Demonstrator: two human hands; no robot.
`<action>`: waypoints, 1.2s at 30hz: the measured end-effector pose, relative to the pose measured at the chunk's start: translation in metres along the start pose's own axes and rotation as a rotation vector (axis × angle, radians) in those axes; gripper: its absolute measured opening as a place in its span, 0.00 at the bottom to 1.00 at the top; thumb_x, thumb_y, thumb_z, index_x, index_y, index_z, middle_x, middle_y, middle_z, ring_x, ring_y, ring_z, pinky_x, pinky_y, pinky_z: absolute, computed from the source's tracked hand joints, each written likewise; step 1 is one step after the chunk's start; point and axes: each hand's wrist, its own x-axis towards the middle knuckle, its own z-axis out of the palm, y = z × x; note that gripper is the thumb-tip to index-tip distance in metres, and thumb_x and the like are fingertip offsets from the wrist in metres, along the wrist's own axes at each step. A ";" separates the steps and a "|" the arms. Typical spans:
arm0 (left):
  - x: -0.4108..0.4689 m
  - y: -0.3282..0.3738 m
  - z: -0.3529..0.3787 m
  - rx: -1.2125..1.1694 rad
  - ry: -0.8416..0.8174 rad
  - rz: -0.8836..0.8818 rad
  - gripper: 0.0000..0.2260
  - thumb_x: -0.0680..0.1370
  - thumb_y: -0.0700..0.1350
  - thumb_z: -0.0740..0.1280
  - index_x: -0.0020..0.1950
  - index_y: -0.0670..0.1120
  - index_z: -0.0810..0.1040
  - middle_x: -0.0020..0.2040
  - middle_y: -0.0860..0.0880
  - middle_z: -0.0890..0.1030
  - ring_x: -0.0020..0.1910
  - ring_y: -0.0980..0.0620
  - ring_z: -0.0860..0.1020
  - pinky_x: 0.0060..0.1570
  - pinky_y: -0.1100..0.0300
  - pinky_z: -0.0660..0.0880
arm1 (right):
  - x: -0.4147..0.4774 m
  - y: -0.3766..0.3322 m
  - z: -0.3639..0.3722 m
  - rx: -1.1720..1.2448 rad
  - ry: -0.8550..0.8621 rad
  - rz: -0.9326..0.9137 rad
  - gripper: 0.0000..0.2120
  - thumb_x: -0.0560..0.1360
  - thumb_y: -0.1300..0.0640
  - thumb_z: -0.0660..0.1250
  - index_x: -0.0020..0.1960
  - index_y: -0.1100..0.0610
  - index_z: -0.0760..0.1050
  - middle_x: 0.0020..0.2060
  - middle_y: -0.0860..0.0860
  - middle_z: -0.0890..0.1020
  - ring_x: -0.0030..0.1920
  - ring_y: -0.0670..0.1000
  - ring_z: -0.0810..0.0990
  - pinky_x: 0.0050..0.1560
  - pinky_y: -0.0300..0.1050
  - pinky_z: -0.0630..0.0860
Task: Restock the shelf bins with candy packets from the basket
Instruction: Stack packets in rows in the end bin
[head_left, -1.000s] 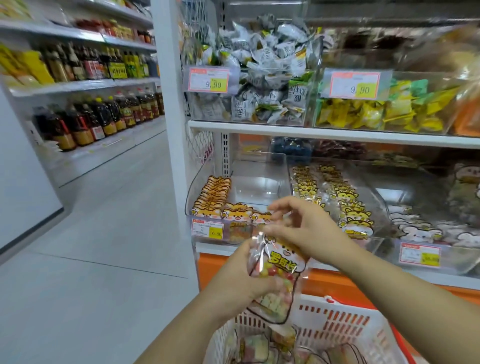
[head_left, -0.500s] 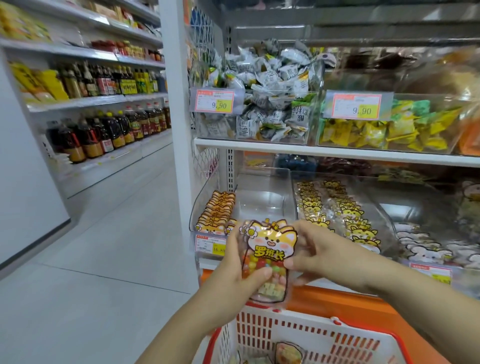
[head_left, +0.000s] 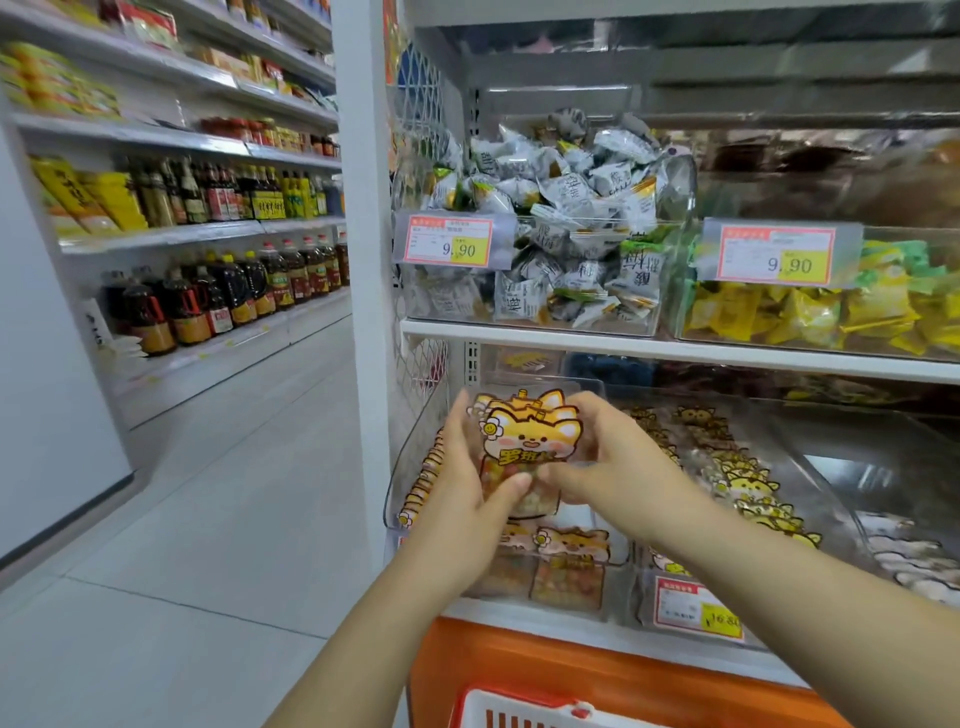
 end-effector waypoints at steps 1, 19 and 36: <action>0.006 -0.003 -0.001 0.013 -0.011 0.004 0.41 0.81 0.43 0.67 0.79 0.65 0.41 0.77 0.57 0.64 0.73 0.63 0.66 0.74 0.56 0.65 | 0.005 0.004 0.001 0.010 0.025 -0.001 0.19 0.72 0.66 0.73 0.57 0.50 0.72 0.46 0.46 0.84 0.46 0.43 0.82 0.54 0.52 0.81; 0.077 -0.053 -0.016 0.632 -0.128 -0.129 0.31 0.74 0.54 0.74 0.73 0.59 0.63 0.42 0.59 0.82 0.50 0.57 0.80 0.59 0.49 0.75 | 0.089 0.081 0.013 -0.277 -0.218 0.326 0.17 0.68 0.57 0.78 0.54 0.55 0.77 0.47 0.55 0.85 0.49 0.54 0.84 0.48 0.53 0.83; 0.073 -0.038 -0.029 0.377 -0.226 -0.118 0.08 0.79 0.46 0.70 0.58 0.56 0.79 0.43 0.56 0.85 0.28 0.67 0.76 0.47 0.54 0.81 | 0.068 0.068 0.001 -0.406 -0.247 0.289 0.18 0.70 0.60 0.76 0.52 0.48 0.70 0.43 0.50 0.85 0.42 0.50 0.84 0.44 0.45 0.82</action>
